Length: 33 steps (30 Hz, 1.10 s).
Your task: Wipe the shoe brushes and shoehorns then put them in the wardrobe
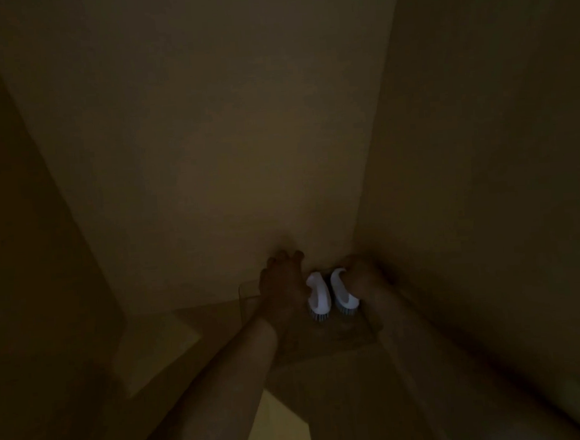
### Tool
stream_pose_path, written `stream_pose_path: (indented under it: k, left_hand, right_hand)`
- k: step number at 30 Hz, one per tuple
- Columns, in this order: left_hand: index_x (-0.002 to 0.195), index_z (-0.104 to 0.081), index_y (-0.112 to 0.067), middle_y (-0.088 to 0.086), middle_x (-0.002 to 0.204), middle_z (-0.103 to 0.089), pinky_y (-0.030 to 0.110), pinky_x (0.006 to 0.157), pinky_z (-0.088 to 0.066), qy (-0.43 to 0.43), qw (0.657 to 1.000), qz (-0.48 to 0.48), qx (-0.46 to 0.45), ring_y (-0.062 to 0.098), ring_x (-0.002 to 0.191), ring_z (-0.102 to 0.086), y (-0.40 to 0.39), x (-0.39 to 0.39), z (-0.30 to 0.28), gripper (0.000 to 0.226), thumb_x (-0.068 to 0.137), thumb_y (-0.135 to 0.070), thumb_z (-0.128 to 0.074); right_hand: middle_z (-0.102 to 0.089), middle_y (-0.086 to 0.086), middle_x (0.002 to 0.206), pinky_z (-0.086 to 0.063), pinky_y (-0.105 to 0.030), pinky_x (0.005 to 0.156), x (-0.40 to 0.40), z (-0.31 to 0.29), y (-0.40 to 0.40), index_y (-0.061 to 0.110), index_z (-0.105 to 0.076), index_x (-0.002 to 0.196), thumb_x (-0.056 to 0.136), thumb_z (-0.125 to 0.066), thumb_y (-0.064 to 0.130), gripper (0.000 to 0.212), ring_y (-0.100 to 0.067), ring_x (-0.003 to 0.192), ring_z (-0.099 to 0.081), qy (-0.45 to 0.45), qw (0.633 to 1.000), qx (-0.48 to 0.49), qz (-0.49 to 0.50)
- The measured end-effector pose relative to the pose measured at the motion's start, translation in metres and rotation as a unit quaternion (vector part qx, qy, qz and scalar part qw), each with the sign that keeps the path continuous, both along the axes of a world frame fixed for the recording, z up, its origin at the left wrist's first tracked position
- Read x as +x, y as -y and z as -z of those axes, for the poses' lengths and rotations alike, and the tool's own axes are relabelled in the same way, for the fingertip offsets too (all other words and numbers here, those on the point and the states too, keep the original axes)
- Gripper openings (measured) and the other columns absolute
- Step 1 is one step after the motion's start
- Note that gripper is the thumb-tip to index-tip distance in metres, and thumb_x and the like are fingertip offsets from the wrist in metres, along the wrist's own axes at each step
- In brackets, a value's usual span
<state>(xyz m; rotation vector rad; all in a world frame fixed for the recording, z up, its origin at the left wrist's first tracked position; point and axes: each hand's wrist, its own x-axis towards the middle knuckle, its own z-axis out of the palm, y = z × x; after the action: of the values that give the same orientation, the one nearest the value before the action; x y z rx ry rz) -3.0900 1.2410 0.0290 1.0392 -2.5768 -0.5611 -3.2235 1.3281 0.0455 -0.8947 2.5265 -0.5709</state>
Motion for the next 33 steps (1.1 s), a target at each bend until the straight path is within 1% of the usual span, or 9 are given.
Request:
stream_pose_path:
  k: [3, 5, 7, 11, 14, 18, 23, 29, 33]
  left_hand:
    - [0.147, -0.037, -0.020, 0.012, 0.145, -0.040, 0.039, 0.102, -0.038, 0.008, 0.999, -0.003, -0.041, 0.032, 0.131, -0.039, 0.005, 0.010, -0.017, 0.066, 0.090, -0.042, -0.061]
    - [0.145, -0.039, -0.022, 0.011, 0.141, -0.043, 0.040, 0.097, -0.041, 0.026, 0.996, -0.010, -0.082, 0.032, 0.126, -0.042, 0.007, 0.016, -0.028, 0.063, 0.089, -0.040, -0.060]
    - [0.144, -0.040, -0.023, 0.010, 0.139, -0.045, 0.041, 0.096, -0.042, 0.029, 0.995, -0.017, -0.096, 0.032, 0.124, -0.043, 0.008, 0.022, -0.037, 0.059, 0.089, -0.038, -0.058]
    - [0.145, -0.039, -0.023, 0.009, 0.140, -0.045, 0.042, 0.099, -0.039, 0.028, 0.994, -0.024, -0.105, 0.032, 0.125, -0.043, 0.006, 0.035, -0.050, 0.055, 0.094, -0.040, -0.052]
    - [0.146, -0.037, -0.025, 0.008, 0.142, -0.044, 0.041, 0.101, -0.036, 0.038, 0.992, -0.039, -0.111, 0.031, 0.128, -0.042, 0.002, 0.046, -0.061, 0.054, 0.096, -0.041, -0.048]
    - [0.145, -0.039, -0.027, 0.007, 0.142, -0.045, 0.041, 0.102, -0.035, 0.044, 0.990, -0.053, -0.119, 0.031, 0.128, -0.042, -0.005, 0.069, -0.072, 0.054, 0.095, -0.042, -0.047]
    - [0.140, -0.046, -0.026, 0.009, 0.136, -0.051, 0.042, 0.100, -0.035, 0.038, 0.985, -0.092, -0.141, 0.032, 0.125, -0.045, -0.034, 0.095, -0.087, 0.051, 0.092, -0.041, -0.050]
    - [0.142, -0.042, -0.029, 0.007, 0.141, -0.048, 0.045, 0.104, -0.031, 0.043, 0.982, -0.132, -0.129, 0.030, 0.128, -0.042, -0.095, 0.126, -0.098, 0.051, 0.092, -0.040, -0.046]
    - [0.144, -0.038, -0.029, 0.006, 0.143, -0.045, 0.045, 0.107, -0.029, 0.057, 0.978, -0.167, -0.116, 0.029, 0.131, -0.039, -0.143, 0.149, -0.100, 0.052, 0.093, -0.039, -0.044]
  right_hand:
    - [-0.047, -0.017, 0.147, -0.038, -0.037, 0.110, 0.006, -0.012, -0.009, 0.004, -0.050, 0.140, 0.103, -0.046, 0.016, 0.039, -0.033, 0.133, -0.047, -0.015, 0.999, -0.040, -0.012]
    - [-0.038, -0.012, 0.156, -0.032, -0.034, 0.115, 0.012, -0.023, -0.014, 0.008, -0.042, 0.147, 0.105, -0.043, 0.018, 0.043, -0.030, 0.140, -0.039, -0.022, 0.998, -0.058, -0.021]
    - [-0.035, -0.012, 0.157, -0.032, -0.031, 0.114, 0.018, -0.032, -0.018, 0.009, -0.042, 0.147, 0.103, -0.046, 0.014, 0.045, -0.030, 0.140, -0.038, -0.004, 0.995, -0.101, -0.024]
    - [-0.036, -0.011, 0.156, -0.033, -0.029, 0.112, 0.034, -0.044, -0.027, 0.009, -0.043, 0.146, 0.099, -0.054, 0.012, 0.049, -0.028, 0.139, -0.040, -0.018, 0.990, -0.132, -0.037]
    - [-0.039, -0.011, 0.154, -0.036, -0.032, 0.112, 0.049, -0.052, -0.031, 0.011, -0.045, 0.146, 0.098, -0.056, 0.014, 0.050, -0.028, 0.138, -0.041, -0.031, 0.989, -0.139, -0.046]
    - [-0.040, -0.009, 0.154, -0.035, -0.029, 0.112, 0.072, -0.061, -0.036, 0.013, -0.045, 0.146, 0.098, -0.058, 0.018, 0.049, -0.026, 0.138, -0.042, -0.042, 0.986, -0.147, -0.066]
    - [-0.043, -0.006, 0.152, -0.040, -0.025, 0.103, 0.098, -0.074, -0.057, 0.015, -0.046, 0.145, 0.098, -0.057, 0.021, 0.049, -0.024, 0.134, -0.047, -0.046, 0.980, -0.166, -0.101]
    - [-0.045, 0.000, 0.151, -0.045, -0.023, 0.094, 0.122, -0.091, -0.097, 0.025, -0.049, 0.142, 0.098, -0.057, 0.025, 0.045, -0.022, 0.130, -0.051, -0.039, 0.976, -0.157, -0.142]
    - [-0.055, -0.004, 0.142, -0.046, -0.034, 0.105, 0.140, -0.089, -0.133, 0.028, -0.051, 0.140, 0.096, -0.058, 0.025, 0.045, -0.025, 0.124, -0.056, -0.021, 0.973, -0.156, -0.168]
